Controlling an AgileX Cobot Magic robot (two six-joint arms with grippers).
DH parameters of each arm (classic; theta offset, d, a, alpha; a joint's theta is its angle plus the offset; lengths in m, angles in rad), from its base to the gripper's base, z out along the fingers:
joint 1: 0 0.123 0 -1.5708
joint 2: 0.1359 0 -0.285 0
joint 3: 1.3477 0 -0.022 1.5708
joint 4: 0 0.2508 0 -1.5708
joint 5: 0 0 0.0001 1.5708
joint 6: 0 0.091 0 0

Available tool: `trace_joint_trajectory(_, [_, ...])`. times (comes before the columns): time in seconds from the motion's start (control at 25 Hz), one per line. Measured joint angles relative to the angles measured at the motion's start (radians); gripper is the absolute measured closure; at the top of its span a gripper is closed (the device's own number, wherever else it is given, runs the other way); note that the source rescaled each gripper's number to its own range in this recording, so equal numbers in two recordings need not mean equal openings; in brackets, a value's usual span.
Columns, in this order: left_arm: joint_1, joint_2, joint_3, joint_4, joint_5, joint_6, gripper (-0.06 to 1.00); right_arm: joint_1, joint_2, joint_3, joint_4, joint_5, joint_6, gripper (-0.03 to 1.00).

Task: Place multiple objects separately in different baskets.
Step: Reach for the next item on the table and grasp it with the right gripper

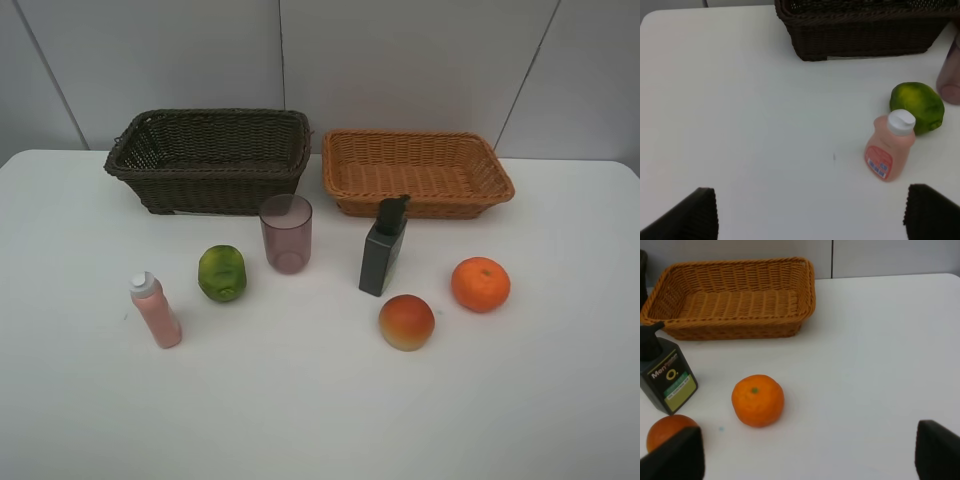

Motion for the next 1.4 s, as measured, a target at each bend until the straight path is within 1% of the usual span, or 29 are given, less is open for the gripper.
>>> trace_joint_trajectory(1.0, [0.000,0.000,0.000,0.000,0.000,0.000,-0.02,0.000,0.006,-0.005,0.005,0.000,0.000,0.12])
trace_joint_trajectory(1.12, [0.000,0.000,0.000,0.000,0.000,0.000,-0.02,0.000,0.091,-0.063,0.030,0.002,0.000,0.12])
trace_joint_trajectory(1.4, [0.000,0.000,0.000,0.000,0.000,0.000,-0.02,0.000,0.453,-0.278,0.049,-0.004,0.000,0.12])
